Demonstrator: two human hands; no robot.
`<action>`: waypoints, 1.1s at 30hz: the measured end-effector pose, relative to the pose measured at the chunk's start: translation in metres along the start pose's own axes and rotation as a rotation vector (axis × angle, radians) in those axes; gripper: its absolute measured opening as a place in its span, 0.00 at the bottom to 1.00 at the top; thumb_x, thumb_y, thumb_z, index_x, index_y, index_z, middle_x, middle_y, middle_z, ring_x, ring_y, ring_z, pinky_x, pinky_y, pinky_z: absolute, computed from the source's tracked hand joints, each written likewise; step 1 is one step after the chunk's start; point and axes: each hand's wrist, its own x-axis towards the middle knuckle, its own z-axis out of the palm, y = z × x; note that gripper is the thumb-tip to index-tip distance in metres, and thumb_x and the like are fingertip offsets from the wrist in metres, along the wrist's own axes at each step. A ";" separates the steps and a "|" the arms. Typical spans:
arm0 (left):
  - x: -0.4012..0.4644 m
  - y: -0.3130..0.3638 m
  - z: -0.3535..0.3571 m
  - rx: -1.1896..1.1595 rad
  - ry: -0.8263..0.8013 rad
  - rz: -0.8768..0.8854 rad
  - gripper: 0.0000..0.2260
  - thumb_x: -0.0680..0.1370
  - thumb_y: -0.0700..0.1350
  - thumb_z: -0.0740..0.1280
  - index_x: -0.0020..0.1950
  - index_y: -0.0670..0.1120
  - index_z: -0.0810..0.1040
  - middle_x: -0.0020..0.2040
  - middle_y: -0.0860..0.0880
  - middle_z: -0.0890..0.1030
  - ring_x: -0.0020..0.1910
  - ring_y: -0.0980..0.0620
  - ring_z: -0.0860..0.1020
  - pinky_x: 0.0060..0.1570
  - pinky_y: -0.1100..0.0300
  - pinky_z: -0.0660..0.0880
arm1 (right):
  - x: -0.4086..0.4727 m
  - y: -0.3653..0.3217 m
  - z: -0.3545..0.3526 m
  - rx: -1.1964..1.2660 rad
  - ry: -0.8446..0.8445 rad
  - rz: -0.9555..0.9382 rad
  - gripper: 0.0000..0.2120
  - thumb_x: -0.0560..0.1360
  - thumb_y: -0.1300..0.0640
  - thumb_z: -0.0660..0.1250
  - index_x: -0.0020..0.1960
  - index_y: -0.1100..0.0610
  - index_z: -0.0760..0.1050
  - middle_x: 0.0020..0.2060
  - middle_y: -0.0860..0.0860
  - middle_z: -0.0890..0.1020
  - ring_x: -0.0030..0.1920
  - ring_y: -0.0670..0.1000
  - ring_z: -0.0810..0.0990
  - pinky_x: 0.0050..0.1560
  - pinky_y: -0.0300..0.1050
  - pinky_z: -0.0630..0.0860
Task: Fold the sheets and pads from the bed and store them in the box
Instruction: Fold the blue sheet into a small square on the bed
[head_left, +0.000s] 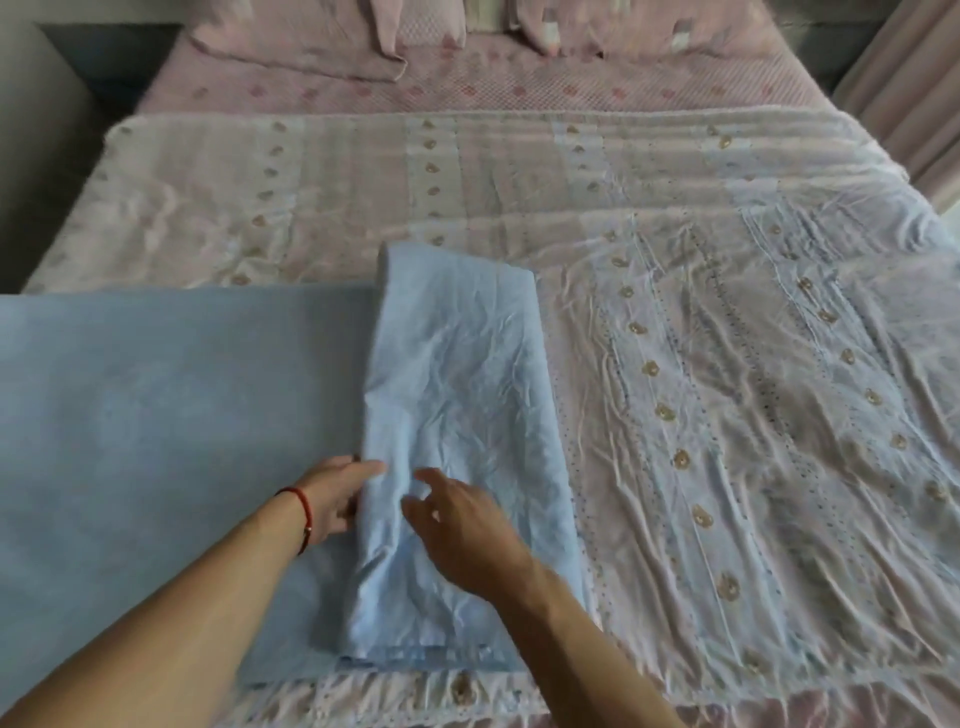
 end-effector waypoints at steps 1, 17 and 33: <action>0.005 -0.015 -0.008 0.017 -0.015 -0.062 0.13 0.79 0.45 0.72 0.61 0.41 0.81 0.45 0.42 0.87 0.45 0.42 0.85 0.45 0.47 0.83 | -0.002 0.011 0.004 -0.012 0.066 0.037 0.24 0.85 0.43 0.57 0.78 0.52 0.64 0.69 0.53 0.77 0.68 0.56 0.75 0.67 0.52 0.72; -0.001 -0.112 -0.008 0.364 0.186 0.134 0.26 0.76 0.65 0.67 0.63 0.47 0.77 0.58 0.51 0.81 0.59 0.49 0.80 0.64 0.51 0.75 | -0.044 0.113 0.019 0.406 0.270 0.643 0.20 0.81 0.45 0.67 0.64 0.55 0.64 0.54 0.55 0.78 0.47 0.54 0.76 0.51 0.50 0.72; 0.053 -0.016 0.035 1.184 0.556 0.749 0.31 0.75 0.57 0.61 0.78 0.53 0.67 0.81 0.41 0.58 0.76 0.36 0.63 0.68 0.36 0.67 | 0.024 0.134 -0.032 0.288 0.220 0.501 0.26 0.80 0.36 0.62 0.59 0.59 0.73 0.50 0.55 0.80 0.43 0.51 0.77 0.37 0.42 0.68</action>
